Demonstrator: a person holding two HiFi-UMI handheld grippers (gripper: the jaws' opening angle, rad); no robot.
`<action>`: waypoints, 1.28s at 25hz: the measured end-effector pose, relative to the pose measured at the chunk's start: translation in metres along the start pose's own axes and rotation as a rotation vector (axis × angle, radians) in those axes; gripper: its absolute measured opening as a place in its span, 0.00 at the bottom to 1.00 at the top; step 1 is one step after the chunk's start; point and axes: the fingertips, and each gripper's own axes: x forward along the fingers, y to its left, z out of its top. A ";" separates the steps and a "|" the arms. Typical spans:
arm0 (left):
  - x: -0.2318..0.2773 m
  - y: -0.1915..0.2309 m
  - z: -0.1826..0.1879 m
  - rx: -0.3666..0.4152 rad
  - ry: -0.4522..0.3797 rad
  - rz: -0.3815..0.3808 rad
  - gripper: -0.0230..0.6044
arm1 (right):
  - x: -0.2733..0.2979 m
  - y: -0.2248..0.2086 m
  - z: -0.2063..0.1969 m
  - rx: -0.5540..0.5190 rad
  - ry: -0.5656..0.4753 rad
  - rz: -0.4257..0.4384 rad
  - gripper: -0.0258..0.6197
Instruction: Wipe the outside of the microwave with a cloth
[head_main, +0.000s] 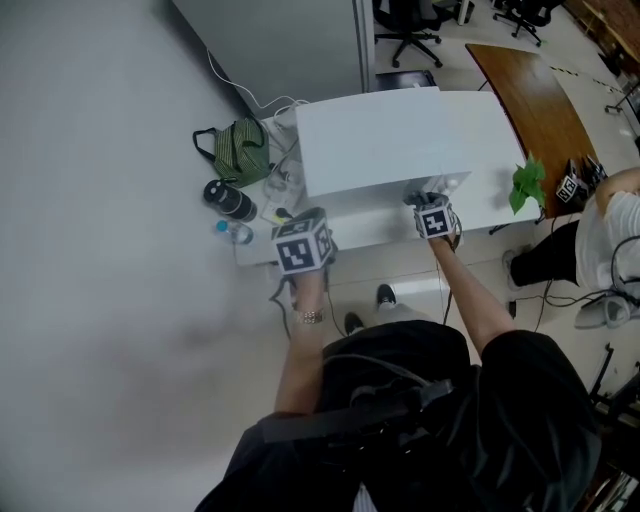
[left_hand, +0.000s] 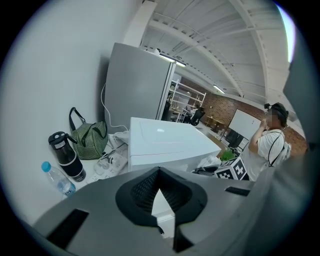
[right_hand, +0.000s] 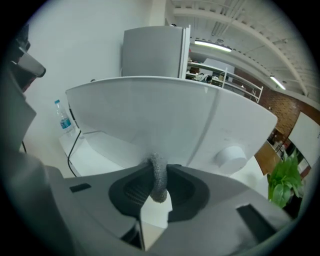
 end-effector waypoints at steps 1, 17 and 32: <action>-0.001 -0.001 -0.001 0.001 0.002 -0.001 0.03 | 0.001 0.017 0.002 -0.005 -0.010 0.033 0.14; -0.041 0.043 -0.013 -0.052 -0.014 0.120 0.03 | 0.034 0.190 0.037 -0.286 0.060 0.262 0.14; -0.021 -0.005 -0.012 0.032 0.003 -0.034 0.03 | -0.037 -0.044 -0.009 0.168 -0.045 -0.097 0.14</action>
